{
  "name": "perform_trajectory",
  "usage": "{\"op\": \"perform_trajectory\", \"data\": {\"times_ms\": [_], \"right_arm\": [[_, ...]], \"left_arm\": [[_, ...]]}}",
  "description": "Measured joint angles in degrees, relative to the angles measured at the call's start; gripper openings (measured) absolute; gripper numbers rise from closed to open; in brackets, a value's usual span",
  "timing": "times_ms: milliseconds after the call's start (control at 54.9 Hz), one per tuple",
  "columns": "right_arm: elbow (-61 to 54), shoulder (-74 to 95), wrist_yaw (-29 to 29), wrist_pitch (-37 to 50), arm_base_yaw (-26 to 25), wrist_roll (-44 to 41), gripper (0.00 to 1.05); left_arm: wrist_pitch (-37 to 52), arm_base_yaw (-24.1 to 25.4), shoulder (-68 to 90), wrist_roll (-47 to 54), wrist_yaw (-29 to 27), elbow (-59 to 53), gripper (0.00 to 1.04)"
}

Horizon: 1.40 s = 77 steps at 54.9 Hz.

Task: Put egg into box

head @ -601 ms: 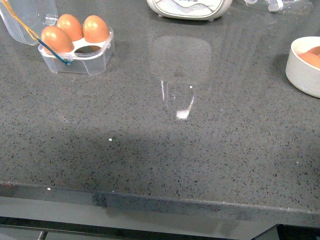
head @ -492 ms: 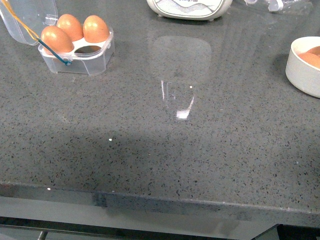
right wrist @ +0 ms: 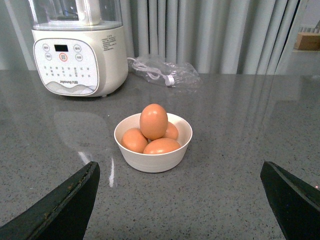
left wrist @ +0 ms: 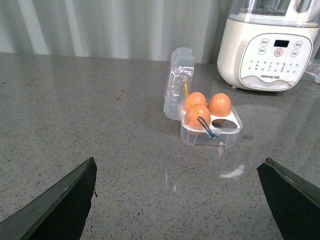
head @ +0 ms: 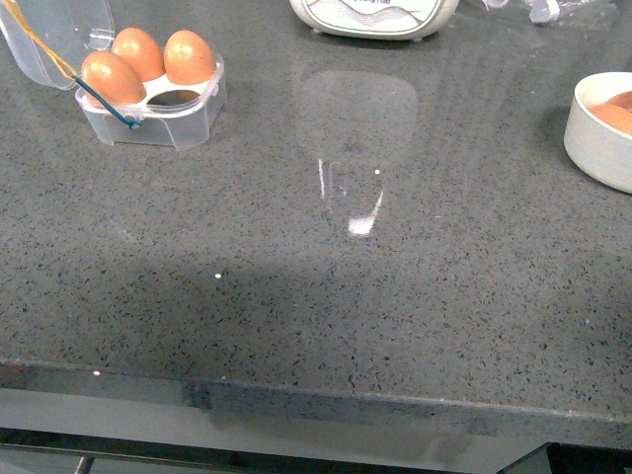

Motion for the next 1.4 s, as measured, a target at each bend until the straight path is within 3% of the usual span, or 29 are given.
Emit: {"op": "perform_trajectory", "data": {"times_ms": [711,820,875,947,1020,1111,1221,1403], "right_arm": [[0.0,0.0,0.0,0.0,0.0,0.02,0.97],[0.0,0.0,0.0,0.0,0.0,-0.02,0.82],[0.42,0.94,5.22,-1.33,1.55,-0.46,0.83],[1.97,5.79,19.3,-1.9,5.68,-1.22,0.94],[2.62,9.84,24.15,1.4,6.14,-2.32,0.99],[3.56,13.44,22.69,5.42,4.28,-2.67,0.97],[7.56,23.74,15.37,15.78,-1.68,-2.95,0.97],[15.67,42.84,8.39,27.28,-7.8,-0.39,0.97]], "left_arm": [[0.0,0.0,0.0,-0.02,0.0,0.0,0.98],[0.0,0.0,0.0,0.0,0.0,0.0,0.98],[0.0,0.0,0.0,0.0,0.0,0.0,0.98],[0.0,0.0,0.0,-0.02,-0.11,0.0,0.98],[0.0,0.0,-0.02,0.0,0.07,0.0,0.98],[0.0,0.0,0.0,0.0,-0.02,0.0,0.98],[0.0,0.0,0.0,-0.02,-0.02,0.0,0.98],[0.0,0.0,0.0,-0.02,0.0,0.0,0.98]]}}
